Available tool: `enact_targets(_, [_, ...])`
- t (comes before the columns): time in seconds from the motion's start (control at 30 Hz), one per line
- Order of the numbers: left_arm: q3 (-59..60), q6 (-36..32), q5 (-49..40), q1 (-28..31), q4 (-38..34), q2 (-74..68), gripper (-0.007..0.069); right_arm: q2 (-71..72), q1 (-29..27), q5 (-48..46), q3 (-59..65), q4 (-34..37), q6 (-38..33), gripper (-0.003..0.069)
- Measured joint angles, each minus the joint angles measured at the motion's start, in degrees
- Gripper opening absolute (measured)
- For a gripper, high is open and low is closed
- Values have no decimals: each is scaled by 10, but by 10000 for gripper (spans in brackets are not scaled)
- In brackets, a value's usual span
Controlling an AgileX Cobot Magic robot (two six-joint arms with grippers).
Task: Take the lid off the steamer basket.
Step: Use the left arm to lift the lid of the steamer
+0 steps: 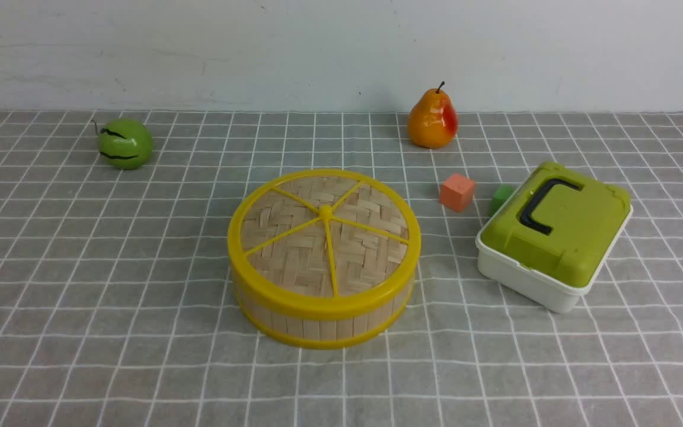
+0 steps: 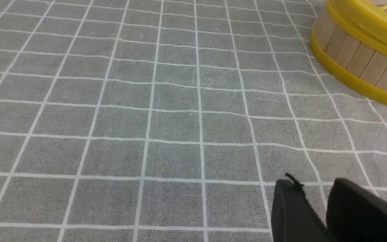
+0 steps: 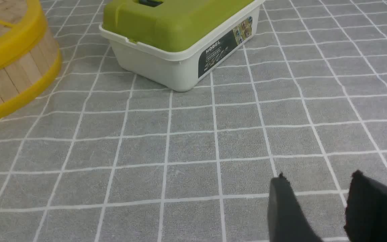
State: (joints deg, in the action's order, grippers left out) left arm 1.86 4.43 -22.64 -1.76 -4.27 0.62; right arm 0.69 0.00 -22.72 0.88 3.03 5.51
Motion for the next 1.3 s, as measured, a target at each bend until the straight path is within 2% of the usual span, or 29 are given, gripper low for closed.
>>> enact_targets(1.13, [0,0,0,0,0,0,192,0,0,0,0,0,0,241])
enact_targets(1.3, [0,0,21,0,0,0,198,0,0,0,0,0,0,241])
